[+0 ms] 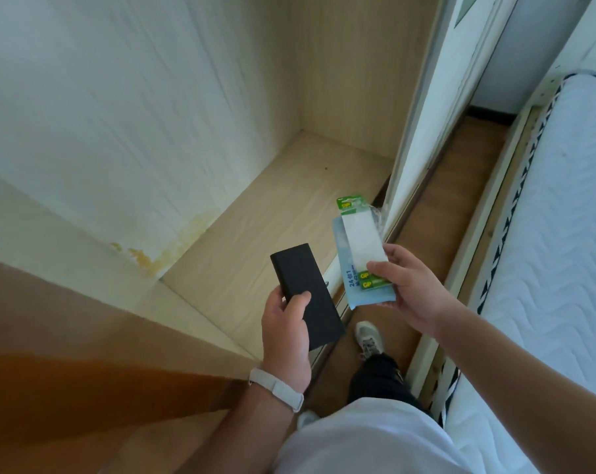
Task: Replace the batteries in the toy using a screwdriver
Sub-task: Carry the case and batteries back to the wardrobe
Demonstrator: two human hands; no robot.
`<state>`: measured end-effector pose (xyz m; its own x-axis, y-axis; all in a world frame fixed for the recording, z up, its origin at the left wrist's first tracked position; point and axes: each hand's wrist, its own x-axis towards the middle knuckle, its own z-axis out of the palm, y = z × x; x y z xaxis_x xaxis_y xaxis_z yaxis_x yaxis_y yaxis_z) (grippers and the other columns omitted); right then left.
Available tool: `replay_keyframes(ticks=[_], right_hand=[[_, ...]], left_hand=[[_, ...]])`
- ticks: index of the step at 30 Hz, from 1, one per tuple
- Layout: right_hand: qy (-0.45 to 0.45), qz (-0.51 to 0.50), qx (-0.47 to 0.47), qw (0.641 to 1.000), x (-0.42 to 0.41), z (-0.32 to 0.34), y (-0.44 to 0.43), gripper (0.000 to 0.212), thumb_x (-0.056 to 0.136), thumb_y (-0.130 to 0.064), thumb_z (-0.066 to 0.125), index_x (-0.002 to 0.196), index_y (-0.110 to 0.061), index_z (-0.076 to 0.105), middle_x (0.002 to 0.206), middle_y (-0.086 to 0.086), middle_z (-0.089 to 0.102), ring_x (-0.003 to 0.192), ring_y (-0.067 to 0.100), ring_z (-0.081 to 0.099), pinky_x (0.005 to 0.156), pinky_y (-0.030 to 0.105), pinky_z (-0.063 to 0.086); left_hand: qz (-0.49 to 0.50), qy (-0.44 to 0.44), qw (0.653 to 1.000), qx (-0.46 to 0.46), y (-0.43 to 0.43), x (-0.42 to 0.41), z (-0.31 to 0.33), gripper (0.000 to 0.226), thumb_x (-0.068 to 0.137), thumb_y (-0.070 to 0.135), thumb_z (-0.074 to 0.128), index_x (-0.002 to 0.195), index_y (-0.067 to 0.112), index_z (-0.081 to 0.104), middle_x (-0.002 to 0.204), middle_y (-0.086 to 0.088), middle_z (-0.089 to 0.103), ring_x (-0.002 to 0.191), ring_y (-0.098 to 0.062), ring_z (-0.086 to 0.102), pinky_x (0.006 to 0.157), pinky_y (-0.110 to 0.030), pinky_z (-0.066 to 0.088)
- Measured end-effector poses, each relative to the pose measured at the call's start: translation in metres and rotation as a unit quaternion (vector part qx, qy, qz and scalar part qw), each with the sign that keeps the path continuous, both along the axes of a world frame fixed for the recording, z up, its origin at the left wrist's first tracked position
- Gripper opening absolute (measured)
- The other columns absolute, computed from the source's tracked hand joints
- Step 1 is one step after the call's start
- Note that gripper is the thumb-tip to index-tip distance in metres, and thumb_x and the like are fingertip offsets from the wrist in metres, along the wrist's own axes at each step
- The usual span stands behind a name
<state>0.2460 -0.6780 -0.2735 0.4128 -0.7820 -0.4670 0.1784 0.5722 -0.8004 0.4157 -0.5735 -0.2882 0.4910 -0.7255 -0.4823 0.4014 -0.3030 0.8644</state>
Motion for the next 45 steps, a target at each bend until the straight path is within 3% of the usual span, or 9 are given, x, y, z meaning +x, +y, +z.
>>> replay_keyframes(ticks=[5,10,14,16,20,23,32,38,45], right_hand=[[0.01,0.056,0.014,0.998,0.005,-0.018,-0.065,0.037,0.09,-0.009,0.066,0.125,-0.014,0.056,0.101,0.013,0.072,0.082,0.026,0.073,0.054,0.028,0.055],[0.028,0.129,0.029,0.991,0.002,-0.038,-0.146,0.04,0.09,-0.009,0.067,0.128,-0.014,0.054,0.107,0.013,0.07,0.084,0.024,0.073,0.058,0.028,0.056],[0.058,0.195,0.024,0.979,0.0,-0.054,-0.21,0.041,0.089,-0.009,0.069,0.126,-0.017,0.055,0.101,0.007,0.071,0.084,0.022,0.074,0.058,0.025,0.055],[0.076,0.226,0.02,0.971,-0.001,-0.06,-0.236,0.041,0.088,-0.009,0.069,0.125,-0.018,0.055,0.103,0.008,0.07,0.084,0.022,0.073,0.058,0.026,0.055],[0.107,0.276,0.006,0.955,0.009,-0.077,-0.273,0.045,0.086,-0.009,0.072,0.126,-0.02,0.054,0.112,0.012,0.069,0.096,0.028,0.072,0.087,0.048,0.057],[0.134,0.316,-0.033,0.939,0.026,-0.089,-0.292,0.046,0.084,-0.013,0.075,0.124,-0.023,0.054,0.111,0.01,0.069,0.097,0.027,0.071,0.096,0.052,0.053],[0.153,0.382,-0.063,0.909,0.094,-0.147,-0.324,0.063,0.067,-0.031,0.079,0.125,-0.027,0.054,0.109,0.006,0.071,0.098,0.025,0.072,0.094,0.056,0.053],[0.197,0.412,-0.104,0.884,0.141,-0.208,-0.343,0.051,0.081,-0.018,0.079,0.123,-0.03,0.052,0.109,0.003,0.07,0.086,0.012,0.073,0.074,0.028,0.054],[0.23,0.436,-0.1,0.864,0.185,-0.293,-0.354,0.051,0.081,-0.016,0.079,0.125,-0.026,0.055,0.111,0.002,0.069,0.088,0.014,0.073,0.07,0.028,0.051]], left_hand=[[0.073,0.003,0.997,0.023,-0.047,-0.001,-0.012,0.02,0.095,0.022,0.063,0.112,0.03,0.068,0.096,0.003,0.075,0.099,-0.028,0.07,0.088,-0.057,0.059],[0.149,0.039,0.987,0.04,-0.112,-0.009,-0.032,0.019,0.092,0.022,0.065,0.106,0.033,0.072,0.107,-0.008,0.073,0.099,-0.033,0.069,0.071,-0.047,0.062],[0.189,0.046,0.98,0.051,-0.162,-0.02,-0.05,0.025,0.092,0.018,0.065,0.113,0.029,0.07,0.116,-0.013,0.071,0.104,-0.037,0.069,0.079,-0.056,0.061],[0.206,0.041,0.976,0.055,-0.181,-0.022,-0.058,0.027,0.093,0.016,0.064,0.119,0.025,0.068,0.118,-0.013,0.07,0.106,-0.036,0.068,0.075,-0.05,0.062],[0.237,0.03,0.969,0.056,-0.207,-0.019,-0.071,0.028,0.096,0.013,0.061,0.123,0.018,0.065,0.112,-0.007,0.073,0.102,-0.027,0.072,0.069,-0.038,0.062],[0.263,0.063,0.961,0.052,-0.22,-0.009,-0.083,0.029,0.094,0.01,0.063,0.122,0.018,0.067,0.104,-0.007,0.076,0.089,-0.023,0.076,0.06,-0.035,0.061],[0.288,0.056,0.951,0.102,-0.245,0.044,-0.147,0.027,0.093,0.007,0.064,0.118,0.017,0.067,0.109,-0.007,0.076,0.092,-0.02,0.076,0.066,-0.034,0.061],[0.271,0.06,0.949,0.153,-0.253,0.089,-0.206,0.03,0.095,0.008,0.063,0.124,0.017,0.062,0.109,-0.004,0.073,0.092,-0.018,0.074,0.072,-0.034,0.061],[0.243,0.027,0.951,0.188,-0.25,0.131,-0.289,0.023,0.099,0.017,0.063,0.121,0.022,0.059,0.105,-0.001,0.071,0.095,-0.02,0.07,0.076,-0.035,0.057]])
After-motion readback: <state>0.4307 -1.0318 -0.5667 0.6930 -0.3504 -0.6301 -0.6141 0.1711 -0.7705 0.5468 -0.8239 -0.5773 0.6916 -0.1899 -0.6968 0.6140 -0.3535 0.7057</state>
